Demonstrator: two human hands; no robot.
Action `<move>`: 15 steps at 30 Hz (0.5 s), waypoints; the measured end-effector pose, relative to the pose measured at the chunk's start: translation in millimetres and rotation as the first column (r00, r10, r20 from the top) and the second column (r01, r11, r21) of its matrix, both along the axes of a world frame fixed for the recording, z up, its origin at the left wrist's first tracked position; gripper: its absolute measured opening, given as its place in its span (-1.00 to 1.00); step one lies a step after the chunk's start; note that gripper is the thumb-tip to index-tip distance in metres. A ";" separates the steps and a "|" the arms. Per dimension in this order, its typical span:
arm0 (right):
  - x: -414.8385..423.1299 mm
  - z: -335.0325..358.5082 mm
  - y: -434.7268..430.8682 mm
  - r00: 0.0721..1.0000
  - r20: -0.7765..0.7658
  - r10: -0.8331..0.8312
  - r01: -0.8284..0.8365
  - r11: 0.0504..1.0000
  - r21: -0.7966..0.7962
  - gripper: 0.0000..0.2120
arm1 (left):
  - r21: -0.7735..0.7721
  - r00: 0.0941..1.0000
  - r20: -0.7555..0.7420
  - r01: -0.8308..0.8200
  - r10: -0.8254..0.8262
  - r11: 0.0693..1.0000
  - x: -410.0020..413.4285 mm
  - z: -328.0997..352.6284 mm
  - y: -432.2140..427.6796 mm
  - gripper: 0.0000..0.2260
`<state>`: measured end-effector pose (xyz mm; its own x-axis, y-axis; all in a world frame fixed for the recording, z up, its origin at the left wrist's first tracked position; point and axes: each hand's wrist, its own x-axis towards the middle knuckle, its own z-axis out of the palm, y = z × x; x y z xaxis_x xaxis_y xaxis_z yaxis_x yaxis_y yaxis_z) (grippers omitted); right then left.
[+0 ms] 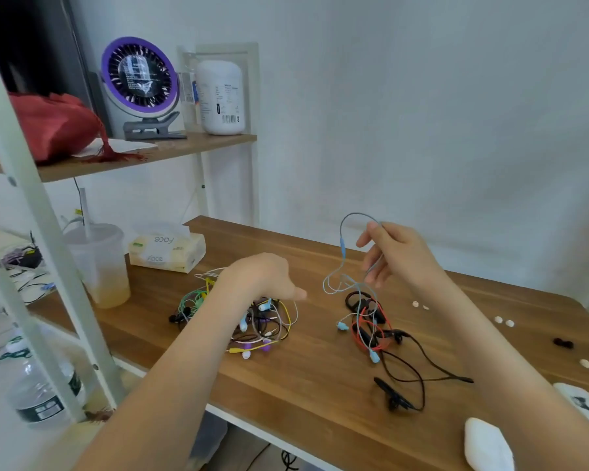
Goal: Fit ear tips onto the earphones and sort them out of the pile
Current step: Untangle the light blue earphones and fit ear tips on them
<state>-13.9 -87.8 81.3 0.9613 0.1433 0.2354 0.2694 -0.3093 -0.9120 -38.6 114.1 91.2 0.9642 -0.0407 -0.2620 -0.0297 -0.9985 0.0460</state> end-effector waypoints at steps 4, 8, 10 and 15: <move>-7.0 7.4 -8.5 0.990 0.085 0.111 -0.112 0.994 0.006 -0.67 | -0.561 0.986 -0.119 0.029 -0.116 0.828 5.1 -15.5 -19.4 0.13; -16.7 16.3 -15.4 0.965 0.158 0.208 -0.223 0.971 0.083 -0.67 | -0.815 0.991 -0.040 0.042 -0.130 0.577 9.7 -33.4 -49.3 0.15; -19.1 18.5 -20.6 0.955 0.170 0.243 -0.271 0.948 0.166 -0.70 | -0.871 0.996 0.049 0.080 -0.077 0.484 12.1 -33.5 -65.0 -0.16; -12.0 3.2 -41.5 0.974 0.174 0.146 -0.179 0.965 0.192 -0.66 | -0.952 0.988 0.155 0.156 -0.023 0.264 9.4 -17.2 -90.5 -0.69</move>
<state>-25.9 -129.3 84.5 0.8775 0.2274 0.4222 0.4454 -0.0601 -0.8933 -29.2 23.6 74.0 0.9510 -0.2852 0.1193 -0.1858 -0.2189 0.9579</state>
